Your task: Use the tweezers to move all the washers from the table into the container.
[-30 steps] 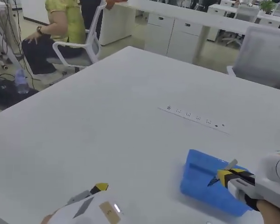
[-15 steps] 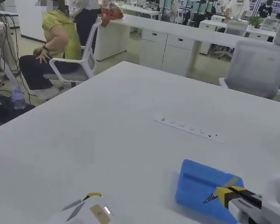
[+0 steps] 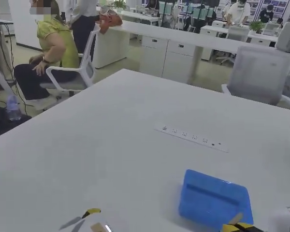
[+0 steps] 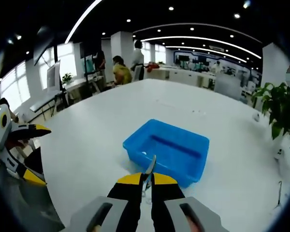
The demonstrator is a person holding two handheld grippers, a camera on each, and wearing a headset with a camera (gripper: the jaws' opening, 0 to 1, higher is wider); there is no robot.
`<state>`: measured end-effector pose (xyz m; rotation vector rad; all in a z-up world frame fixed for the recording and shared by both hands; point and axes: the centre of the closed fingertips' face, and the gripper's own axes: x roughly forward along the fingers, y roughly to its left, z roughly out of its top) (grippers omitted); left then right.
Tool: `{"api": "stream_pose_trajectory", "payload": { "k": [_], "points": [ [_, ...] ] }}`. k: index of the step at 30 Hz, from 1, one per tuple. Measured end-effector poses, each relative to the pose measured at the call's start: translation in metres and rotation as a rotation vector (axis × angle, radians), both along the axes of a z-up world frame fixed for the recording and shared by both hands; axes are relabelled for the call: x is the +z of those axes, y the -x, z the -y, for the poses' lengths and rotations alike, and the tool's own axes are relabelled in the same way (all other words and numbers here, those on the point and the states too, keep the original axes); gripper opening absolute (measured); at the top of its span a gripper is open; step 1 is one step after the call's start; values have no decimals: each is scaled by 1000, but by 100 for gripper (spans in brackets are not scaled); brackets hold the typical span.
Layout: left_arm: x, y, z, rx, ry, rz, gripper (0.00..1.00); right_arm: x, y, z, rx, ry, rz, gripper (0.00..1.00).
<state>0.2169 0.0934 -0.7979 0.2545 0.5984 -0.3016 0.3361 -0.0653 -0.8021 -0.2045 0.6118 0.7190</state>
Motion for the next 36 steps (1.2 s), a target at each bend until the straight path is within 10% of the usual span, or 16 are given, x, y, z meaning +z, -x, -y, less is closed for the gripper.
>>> {"api": "stream_pose_trajectory", "payload": {
  "k": [36],
  "points": [
    [-4,2,1,-12,-23,-18,88,-12,7,-4,40,97,59,2]
  ]
}}
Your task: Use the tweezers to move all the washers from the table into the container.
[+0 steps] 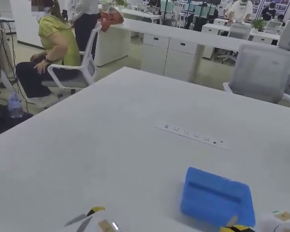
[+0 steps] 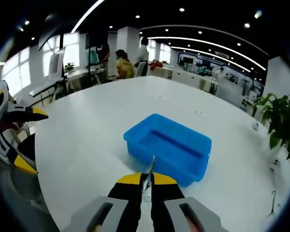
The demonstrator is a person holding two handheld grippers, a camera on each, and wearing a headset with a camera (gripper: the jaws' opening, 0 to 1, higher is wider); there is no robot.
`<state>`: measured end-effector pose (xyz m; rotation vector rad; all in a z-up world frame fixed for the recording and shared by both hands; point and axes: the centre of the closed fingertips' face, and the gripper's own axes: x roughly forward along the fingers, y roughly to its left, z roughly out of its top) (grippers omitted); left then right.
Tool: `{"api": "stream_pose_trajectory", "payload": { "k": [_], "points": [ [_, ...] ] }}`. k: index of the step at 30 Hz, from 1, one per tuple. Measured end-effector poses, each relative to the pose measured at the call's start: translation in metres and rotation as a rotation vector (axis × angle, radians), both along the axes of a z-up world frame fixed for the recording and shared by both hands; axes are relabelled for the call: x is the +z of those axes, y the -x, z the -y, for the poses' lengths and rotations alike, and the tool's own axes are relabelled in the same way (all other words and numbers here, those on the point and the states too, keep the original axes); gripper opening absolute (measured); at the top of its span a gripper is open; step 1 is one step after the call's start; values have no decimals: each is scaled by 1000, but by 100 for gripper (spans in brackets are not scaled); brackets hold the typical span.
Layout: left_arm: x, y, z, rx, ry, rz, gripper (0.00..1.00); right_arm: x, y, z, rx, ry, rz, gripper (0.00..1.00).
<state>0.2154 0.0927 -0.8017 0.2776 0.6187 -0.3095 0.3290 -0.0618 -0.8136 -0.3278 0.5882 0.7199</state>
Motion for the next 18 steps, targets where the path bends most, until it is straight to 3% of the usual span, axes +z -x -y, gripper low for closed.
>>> {"api": "stream_pose_trajectory", "payload": {
  "k": [8,18],
  "points": [
    [-1,1,1,-8,-1,-3,88,2,-2,-1,25,28,-15,1],
    [0,1,3,-15,-1,0,88,27,0,-1,33,-2,-1,1]
  ]
}}
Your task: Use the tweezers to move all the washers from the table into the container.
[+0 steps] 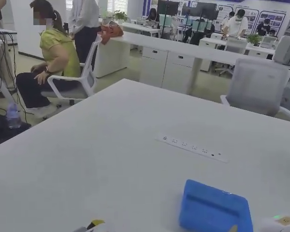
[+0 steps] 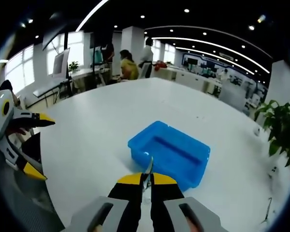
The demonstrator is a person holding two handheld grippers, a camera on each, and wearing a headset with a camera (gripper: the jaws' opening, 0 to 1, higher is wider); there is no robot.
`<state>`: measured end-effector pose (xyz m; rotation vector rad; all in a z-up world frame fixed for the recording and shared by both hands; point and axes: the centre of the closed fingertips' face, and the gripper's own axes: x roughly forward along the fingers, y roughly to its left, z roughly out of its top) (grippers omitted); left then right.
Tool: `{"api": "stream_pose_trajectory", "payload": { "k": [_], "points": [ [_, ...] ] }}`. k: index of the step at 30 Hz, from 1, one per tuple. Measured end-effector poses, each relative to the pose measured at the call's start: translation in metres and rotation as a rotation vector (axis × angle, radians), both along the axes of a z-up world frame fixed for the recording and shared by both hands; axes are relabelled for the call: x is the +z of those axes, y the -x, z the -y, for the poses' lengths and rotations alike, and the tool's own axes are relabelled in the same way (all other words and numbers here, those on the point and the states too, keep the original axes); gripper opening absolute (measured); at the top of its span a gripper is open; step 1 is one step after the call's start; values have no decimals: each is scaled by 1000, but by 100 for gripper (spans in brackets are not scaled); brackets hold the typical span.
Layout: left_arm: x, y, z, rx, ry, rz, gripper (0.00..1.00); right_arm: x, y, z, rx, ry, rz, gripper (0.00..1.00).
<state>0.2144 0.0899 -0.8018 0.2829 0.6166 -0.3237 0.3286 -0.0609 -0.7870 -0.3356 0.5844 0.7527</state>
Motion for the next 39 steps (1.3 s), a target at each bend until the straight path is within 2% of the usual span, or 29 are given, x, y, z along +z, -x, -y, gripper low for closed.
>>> {"api": "stream_pose_trajectory", "payload": {
  "k": [11,15,20,25,28,31,33,39],
  "points": [
    [1,-1,-2,13,7,4,88,32,-19,4,-39,-78,30,1],
    [1,-1,-2,14,11,2,88,41,-29,2,-39,-82,54,1],
    [0,0,-2,11,11,-3,88,45,-43,2,-49,-80,73,1],
    [0,0,1,2,21,-8,88,42,-57,4,-70,-62,87,1],
    [-1,1,1,-2,14,-11,88,35,-63,5,-76,-48,79,1],
    [-1,1,1,-1,17,-12,88,23,-68,7,-83,-20,61,1],
    [-2,1,1,-1,20,-15,88,15,-70,7,-89,-17,39,1],
    [-2,1,2,-5,15,-20,88,-1,-72,5,-90,1,9,2]
  ]
}}
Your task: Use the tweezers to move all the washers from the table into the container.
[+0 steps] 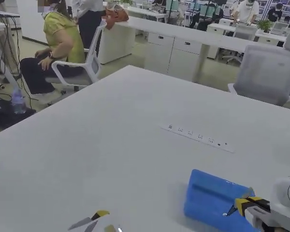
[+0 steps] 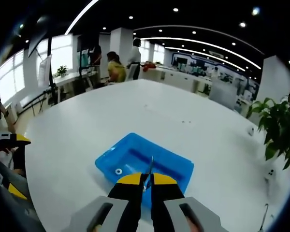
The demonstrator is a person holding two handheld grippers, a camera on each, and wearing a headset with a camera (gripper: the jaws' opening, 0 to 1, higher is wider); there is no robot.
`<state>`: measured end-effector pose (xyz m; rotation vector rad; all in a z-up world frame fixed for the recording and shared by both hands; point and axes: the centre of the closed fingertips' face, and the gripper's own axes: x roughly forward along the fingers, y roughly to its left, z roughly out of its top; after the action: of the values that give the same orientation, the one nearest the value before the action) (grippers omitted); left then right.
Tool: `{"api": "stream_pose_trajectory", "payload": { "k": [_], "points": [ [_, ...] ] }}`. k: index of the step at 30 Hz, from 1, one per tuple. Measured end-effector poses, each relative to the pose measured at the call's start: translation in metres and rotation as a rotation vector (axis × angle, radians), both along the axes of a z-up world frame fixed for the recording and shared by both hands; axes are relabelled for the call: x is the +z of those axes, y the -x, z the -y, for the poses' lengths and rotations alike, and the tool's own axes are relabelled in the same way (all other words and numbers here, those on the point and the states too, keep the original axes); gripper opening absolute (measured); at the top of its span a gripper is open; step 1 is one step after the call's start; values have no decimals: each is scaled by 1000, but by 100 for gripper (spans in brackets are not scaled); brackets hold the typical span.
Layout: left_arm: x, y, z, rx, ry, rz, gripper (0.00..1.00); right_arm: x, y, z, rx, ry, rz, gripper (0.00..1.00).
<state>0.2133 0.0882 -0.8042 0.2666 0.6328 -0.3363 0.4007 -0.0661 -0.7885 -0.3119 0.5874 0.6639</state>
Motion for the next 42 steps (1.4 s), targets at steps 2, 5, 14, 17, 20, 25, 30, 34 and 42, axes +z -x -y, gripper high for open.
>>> {"api": "stream_pose_trajectory", "payload": {
  "k": [2,5,14,17,20,25,30,34,42],
  "points": [
    [-1,0,0,-1,1,-4,88,-5,0,-2,7,16,-6,2],
    [1,0,0,-4,-1,5,87,-11,0,-4,15,29,-14,2],
    [0,0,0,-3,-1,-1,87,-20,-1,-8,37,56,-20,2],
    [-1,1,1,-7,-7,-6,87,-22,1,-8,38,56,-19,2],
    [-2,1,0,-7,-10,-9,87,-21,0,-9,39,53,-12,2],
    [-1,1,0,-7,-12,-7,87,-22,0,-6,28,41,-9,2],
    [-1,1,0,-2,-7,-7,87,-34,8,-7,54,51,-54,3],
    [-1,0,-1,-1,-10,-3,87,-30,10,-4,62,71,-41,3],
    [1,0,-2,2,-15,7,86,-12,11,2,52,51,-18,3]
  ]
}}
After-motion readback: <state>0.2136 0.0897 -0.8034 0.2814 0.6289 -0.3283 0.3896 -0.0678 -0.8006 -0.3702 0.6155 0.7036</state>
